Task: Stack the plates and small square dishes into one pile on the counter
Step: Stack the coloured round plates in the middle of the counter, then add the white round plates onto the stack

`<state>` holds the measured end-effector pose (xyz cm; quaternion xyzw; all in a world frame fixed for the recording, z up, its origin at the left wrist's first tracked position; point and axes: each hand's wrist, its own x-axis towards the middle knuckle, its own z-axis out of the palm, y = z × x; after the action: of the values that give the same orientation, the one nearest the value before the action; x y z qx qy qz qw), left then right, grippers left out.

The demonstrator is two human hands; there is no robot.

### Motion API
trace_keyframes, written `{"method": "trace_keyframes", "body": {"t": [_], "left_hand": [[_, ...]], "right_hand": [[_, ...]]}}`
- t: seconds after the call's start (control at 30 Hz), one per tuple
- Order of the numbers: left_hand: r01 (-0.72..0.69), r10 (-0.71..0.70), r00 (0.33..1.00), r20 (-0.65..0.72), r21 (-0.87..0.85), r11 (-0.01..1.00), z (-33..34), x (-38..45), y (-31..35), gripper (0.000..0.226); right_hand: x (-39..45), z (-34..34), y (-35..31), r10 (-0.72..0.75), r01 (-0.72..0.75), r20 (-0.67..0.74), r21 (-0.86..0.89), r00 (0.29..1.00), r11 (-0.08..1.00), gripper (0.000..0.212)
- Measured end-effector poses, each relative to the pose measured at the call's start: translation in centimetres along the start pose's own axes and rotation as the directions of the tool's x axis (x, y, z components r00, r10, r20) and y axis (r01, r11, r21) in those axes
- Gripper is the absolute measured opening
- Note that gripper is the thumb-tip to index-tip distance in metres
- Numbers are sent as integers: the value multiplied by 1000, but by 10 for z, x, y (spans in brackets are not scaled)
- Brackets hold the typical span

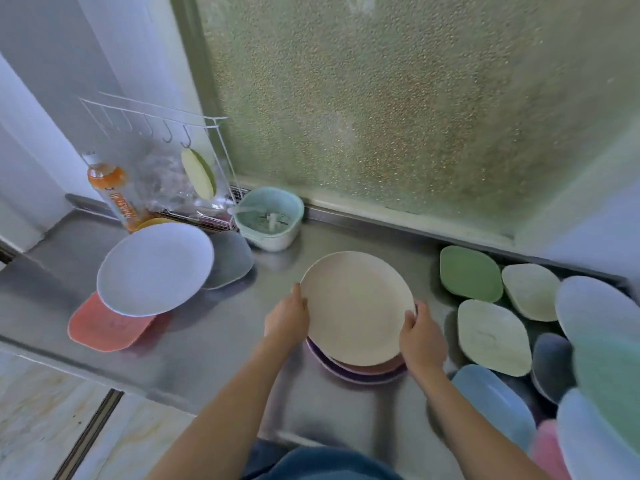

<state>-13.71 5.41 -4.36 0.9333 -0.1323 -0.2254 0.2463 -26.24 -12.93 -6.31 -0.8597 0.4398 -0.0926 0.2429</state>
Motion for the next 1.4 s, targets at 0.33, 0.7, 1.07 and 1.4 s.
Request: {"method": "trace_keyframes", "body": {"t": [0.33, 0.7, 1.07, 1.4], "left_hand": [[46, -51, 998, 38, 138, 989, 21, 5, 10, 44], [-13, -2, 997, 82, 178, 984, 19, 13, 1, 38], [-140, 179, 977, -119, 277, 951, 23, 34, 32, 29], [-650, 586, 760, 280, 358, 670, 77, 30, 131, 38]], "right_hand": [[5, 3, 29, -31, 59, 168, -164, 985, 985, 37], [-1, -18, 50, 110, -110, -92, 11, 990, 994, 35], [11, -97, 139, 855, -630, -258, 587, 450, 509, 47], [14, -125, 165, 924, -230, 217, 962, 315, -148, 36]]}}
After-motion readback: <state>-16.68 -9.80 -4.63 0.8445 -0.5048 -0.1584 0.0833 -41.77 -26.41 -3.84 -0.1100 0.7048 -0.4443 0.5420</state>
